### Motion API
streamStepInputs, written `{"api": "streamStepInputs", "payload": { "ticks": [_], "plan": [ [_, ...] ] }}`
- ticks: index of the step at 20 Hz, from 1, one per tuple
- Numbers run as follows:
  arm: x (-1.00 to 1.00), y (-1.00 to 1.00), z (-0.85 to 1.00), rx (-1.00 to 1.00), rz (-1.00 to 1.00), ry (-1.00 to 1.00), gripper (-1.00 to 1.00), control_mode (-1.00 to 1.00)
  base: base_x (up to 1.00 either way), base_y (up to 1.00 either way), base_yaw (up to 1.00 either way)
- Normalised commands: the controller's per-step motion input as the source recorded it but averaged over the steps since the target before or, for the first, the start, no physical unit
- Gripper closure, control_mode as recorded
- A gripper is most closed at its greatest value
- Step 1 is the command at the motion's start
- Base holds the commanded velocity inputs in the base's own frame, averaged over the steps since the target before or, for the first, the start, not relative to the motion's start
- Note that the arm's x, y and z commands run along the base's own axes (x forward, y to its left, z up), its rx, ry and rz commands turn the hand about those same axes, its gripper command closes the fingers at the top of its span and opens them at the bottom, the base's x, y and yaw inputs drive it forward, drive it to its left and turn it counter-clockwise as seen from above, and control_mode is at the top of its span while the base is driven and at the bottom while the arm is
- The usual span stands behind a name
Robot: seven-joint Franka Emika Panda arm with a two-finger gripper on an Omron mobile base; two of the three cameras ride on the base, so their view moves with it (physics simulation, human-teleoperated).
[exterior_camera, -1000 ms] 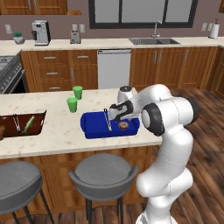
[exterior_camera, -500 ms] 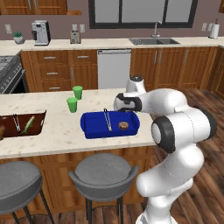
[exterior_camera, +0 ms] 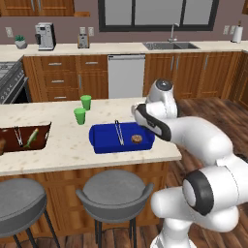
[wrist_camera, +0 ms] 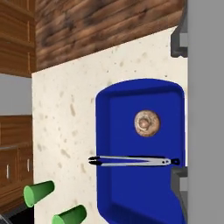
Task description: Gather the sweet potato and mushroom from the fridge and place them on a tray on the dining counter. Then gather the chicken drumstick and fish from the fridge and place them on the other tray.
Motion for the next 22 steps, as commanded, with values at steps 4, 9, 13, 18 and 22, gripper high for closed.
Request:
{"api": "streamStepInputs", "payload": {
  "ticks": [4, 9, 13, 18, 22],
  "plan": [
    [-0.55, -0.09, 0.8, -0.02, 0.0, -0.23, -1.0, -1.0, 0.0, 0.0, 0.0],
    [-0.56, -0.16, 0.7, 0.0, 0.0, -0.19, -1.0, -1.0, 0.0, 0.0, 0.0],
    [-0.77, -0.1, 0.3, 0.0, 0.0, -0.16, -1.0, -1.0, 0.0, 0.0, 0.0],
    [-0.76, 0.0, 0.0, 0.0, 0.0, -0.02, -1.0, -1.0, 0.0, 0.0, 0.0],
    [-0.89, 0.0, 0.14, 0.01, 0.0, -0.02, -1.0, -1.0, 0.0, 0.0, 0.0]
  ]
}}
